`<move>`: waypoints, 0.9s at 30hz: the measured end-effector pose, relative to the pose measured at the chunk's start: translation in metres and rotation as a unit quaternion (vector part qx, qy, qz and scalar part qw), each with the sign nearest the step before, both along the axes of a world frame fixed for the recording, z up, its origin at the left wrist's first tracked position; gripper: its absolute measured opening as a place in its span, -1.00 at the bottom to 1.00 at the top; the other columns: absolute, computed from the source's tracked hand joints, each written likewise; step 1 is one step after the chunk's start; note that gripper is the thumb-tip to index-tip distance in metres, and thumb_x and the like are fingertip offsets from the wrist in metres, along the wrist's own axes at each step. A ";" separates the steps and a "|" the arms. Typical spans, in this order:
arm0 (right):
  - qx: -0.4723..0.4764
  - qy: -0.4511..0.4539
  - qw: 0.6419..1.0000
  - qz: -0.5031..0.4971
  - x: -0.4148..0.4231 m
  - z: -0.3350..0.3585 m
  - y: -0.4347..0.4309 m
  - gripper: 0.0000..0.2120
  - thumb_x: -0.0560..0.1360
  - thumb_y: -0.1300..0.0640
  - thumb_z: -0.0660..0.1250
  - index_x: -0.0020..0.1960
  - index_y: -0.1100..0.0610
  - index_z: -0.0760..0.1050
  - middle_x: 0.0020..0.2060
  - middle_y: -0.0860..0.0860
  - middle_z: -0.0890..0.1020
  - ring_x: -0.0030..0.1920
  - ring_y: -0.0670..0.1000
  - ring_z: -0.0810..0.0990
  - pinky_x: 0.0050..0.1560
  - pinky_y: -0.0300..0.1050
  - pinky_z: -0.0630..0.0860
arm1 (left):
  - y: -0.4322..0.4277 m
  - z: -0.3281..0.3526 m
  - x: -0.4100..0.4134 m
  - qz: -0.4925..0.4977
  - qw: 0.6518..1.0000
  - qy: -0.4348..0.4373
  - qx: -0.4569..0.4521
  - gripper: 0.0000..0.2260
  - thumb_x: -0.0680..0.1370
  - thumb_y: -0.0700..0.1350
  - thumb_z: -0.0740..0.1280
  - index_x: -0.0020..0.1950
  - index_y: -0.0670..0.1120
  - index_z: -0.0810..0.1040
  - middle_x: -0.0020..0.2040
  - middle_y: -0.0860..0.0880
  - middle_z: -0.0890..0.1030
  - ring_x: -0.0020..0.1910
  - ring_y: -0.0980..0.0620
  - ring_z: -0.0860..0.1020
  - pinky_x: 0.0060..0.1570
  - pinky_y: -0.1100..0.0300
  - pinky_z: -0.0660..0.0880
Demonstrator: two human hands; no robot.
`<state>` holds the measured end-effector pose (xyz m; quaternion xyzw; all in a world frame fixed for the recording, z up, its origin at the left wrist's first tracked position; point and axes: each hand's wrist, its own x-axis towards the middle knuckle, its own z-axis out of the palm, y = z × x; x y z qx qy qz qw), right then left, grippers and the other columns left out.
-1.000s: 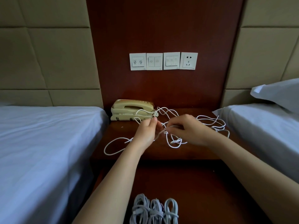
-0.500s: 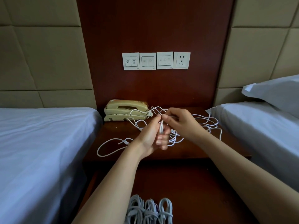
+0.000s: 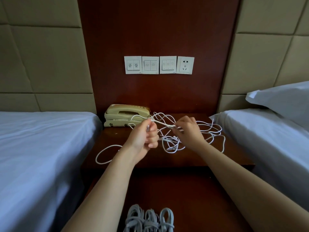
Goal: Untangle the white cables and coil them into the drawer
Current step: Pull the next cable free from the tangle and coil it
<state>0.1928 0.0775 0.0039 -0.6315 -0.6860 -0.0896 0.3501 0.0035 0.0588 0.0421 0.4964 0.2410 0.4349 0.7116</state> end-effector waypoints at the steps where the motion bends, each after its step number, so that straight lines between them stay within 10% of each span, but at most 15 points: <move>1: -0.017 -0.002 1.000 -0.023 0.004 0.003 0.004 -0.82 0.53 0.13 0.30 0.02 0.22 0.61 0.02 0.11 0.53 0.07 0.15 0.40 -0.01 -0.08 0.33 | 0.003 0.000 -0.002 0.015 1.000 -0.008 -0.008 -0.59 0.66 -0.06 -0.04 -0.40 -0.07 0.18 -0.58 0.09 0.13 -0.64 0.17 0.09 -0.64 0.33 0.09; 10: -0.084 0.065 0.984 -0.140 0.051 0.040 0.017 -0.73 0.56 0.06 0.25 -0.18 0.21 0.58 -0.23 0.13 0.53 -0.11 0.21 0.54 -0.17 -0.08 0.38 | 0.033 -0.001 -0.037 0.179 0.977 -0.086 -0.077 -0.63 0.64 -0.13 -0.05 -0.38 -0.05 0.18 -0.63 0.05 0.14 -0.69 0.17 0.09 -0.69 0.35 0.08; 17: -0.017 0.116 0.992 -0.047 0.043 0.064 0.009 -0.76 0.55 0.15 0.28 -0.19 0.28 0.59 -0.34 0.12 0.64 -0.42 -0.20 0.54 -0.43 -0.41 0.36 | 0.041 -0.007 -0.043 0.232 0.966 -0.063 -0.098 -0.67 0.60 -0.20 -0.06 -0.37 -0.07 0.21 -0.65 0.08 0.15 -0.70 0.17 0.09 -0.66 0.34 0.06; 27: 0.213 -0.071 0.974 -0.002 0.023 0.076 -0.050 -0.84 0.54 0.22 0.26 -0.11 0.30 0.56 -0.21 0.16 0.63 -0.27 0.20 0.59 -0.28 -0.03 0.53 | 0.028 -0.009 -0.033 0.175 0.982 0.002 -0.070 -0.62 0.65 -0.09 -0.04 -0.36 -0.10 0.24 -0.63 0.10 0.18 -0.67 0.17 0.11 -0.63 0.30 0.11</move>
